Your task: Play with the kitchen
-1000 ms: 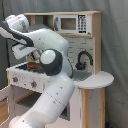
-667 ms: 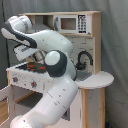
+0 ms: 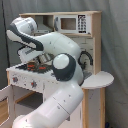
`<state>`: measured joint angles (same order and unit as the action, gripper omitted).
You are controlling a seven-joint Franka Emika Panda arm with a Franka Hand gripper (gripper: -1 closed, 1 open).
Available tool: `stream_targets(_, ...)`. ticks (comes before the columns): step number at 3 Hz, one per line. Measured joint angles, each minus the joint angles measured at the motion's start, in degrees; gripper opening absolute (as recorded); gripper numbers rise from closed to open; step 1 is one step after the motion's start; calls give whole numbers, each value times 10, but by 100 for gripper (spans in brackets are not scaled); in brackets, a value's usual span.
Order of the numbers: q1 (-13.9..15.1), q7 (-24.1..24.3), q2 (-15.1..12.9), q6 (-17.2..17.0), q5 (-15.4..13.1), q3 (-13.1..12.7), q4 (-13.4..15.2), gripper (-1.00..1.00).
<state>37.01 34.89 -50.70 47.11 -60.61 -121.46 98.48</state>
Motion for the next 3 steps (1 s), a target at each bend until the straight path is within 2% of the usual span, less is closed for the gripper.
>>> stream_targets(2, 77, 18, -57, 15, -3, -50, 64, -100)
stream_targets(3, 113, 5, -88, 45, -22, -61, 73, -100)
